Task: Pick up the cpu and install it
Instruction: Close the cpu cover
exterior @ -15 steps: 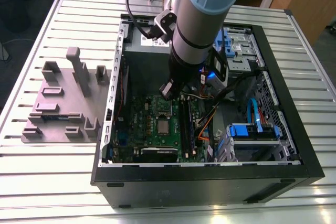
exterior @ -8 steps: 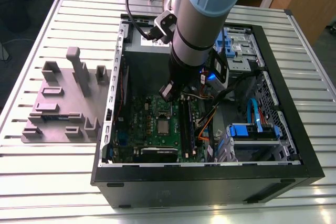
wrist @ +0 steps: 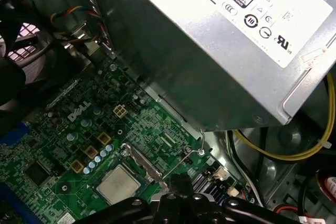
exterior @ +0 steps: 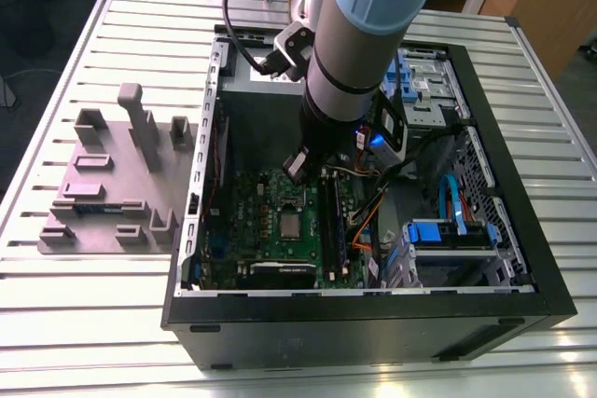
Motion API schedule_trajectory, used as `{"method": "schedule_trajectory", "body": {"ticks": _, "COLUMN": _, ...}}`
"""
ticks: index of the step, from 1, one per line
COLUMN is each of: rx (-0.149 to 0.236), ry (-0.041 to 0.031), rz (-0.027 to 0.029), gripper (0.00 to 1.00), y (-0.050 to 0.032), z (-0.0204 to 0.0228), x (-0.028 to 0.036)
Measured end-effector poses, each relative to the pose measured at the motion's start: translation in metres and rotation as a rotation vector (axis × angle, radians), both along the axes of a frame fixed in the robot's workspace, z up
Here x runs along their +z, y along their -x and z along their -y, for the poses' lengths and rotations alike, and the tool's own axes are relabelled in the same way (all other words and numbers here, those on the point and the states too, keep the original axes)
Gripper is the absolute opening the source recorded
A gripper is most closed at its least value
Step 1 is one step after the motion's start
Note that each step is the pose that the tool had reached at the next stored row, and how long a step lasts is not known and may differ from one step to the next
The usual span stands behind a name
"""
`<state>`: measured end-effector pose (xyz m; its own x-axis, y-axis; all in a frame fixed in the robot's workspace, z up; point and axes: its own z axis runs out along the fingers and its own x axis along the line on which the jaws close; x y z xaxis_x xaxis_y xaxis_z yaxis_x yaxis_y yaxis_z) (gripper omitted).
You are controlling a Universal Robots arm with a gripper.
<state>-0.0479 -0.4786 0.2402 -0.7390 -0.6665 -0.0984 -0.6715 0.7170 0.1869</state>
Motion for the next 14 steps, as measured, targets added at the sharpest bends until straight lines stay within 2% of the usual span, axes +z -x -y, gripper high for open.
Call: {"method": "schedule_trajectory", "body": {"ticks": 14, "rx": 0.001, "ry": 0.0, "rz": 0.0, "gripper": 0.1, "y": 0.0, "z": 0.0077, "x": 0.0}}
